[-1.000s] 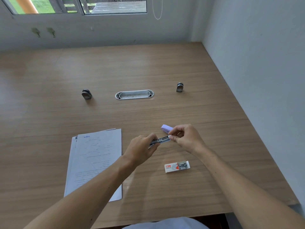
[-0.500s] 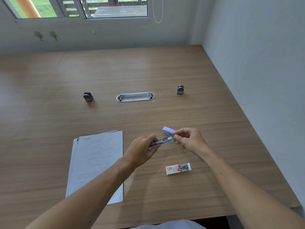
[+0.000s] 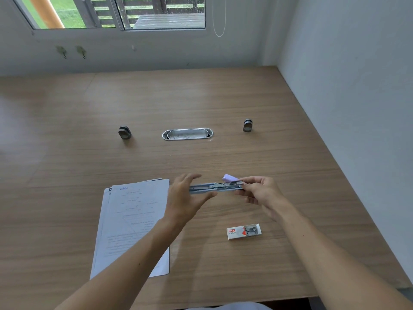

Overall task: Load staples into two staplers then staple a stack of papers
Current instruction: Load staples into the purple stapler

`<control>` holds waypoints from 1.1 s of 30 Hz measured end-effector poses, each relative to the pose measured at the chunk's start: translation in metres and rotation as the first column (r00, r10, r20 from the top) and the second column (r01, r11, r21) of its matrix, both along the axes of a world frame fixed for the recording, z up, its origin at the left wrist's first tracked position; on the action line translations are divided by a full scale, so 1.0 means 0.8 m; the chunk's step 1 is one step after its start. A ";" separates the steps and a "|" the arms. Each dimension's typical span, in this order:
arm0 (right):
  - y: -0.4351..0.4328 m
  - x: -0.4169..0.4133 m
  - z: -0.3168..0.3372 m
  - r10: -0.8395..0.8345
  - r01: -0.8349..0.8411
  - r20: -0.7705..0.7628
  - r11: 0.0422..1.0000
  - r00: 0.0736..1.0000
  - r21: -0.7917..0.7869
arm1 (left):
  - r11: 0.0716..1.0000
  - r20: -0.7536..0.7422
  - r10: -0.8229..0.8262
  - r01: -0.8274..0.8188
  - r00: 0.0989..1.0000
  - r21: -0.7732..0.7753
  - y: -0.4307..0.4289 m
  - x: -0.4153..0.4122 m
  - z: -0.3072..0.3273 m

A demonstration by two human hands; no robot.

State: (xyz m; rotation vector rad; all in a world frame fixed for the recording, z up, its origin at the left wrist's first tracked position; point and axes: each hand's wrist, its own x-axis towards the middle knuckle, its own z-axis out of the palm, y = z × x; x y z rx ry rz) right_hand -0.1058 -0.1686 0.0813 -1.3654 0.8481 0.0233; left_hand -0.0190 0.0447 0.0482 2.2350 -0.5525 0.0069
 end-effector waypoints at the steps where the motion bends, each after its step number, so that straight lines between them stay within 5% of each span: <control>1: 0.000 0.002 0.002 -0.028 0.028 0.004 0.999 1.000 0.026 | 0.995 -0.099 0.082 -0.087 0.992 -0.047 0.002 -0.003 0.002; 5: 0.004 0.007 0.010 -0.065 0.063 0.014 0.991 0.998 0.117 | 0.917 -0.605 -0.013 -0.232 0.796 -0.326 0.003 -0.008 0.008; 8: 0.009 0.008 0.011 -0.029 0.029 -0.001 0.992 1.000 0.126 | 0.819 -0.697 -0.130 -0.320 0.705 -0.477 -0.005 -0.011 0.017; 11: 0.017 0.010 0.010 -0.007 0.008 -0.008 0.994 1.000 0.107 | 0.754 -0.616 -0.130 -0.326 0.777 -0.570 -0.016 -0.009 0.031; 17: 0.024 0.018 0.014 -0.030 0.025 0.032 0.989 0.999 0.144 | 0.945 -0.263 -0.102 0.011 0.959 -0.328 -0.024 0.007 0.046; 25: 0.018 0.019 0.018 0.000 -0.014 0.086 0.987 0.996 0.158 | 0.964 0.003 -0.220 0.218 0.975 -0.153 -0.018 0.010 0.036; 33: 0.020 0.016 0.016 -0.040 0.028 0.092 0.991 0.995 0.129 | 0.911 0.224 -0.413 0.406 0.883 0.077 -0.020 0.026 0.031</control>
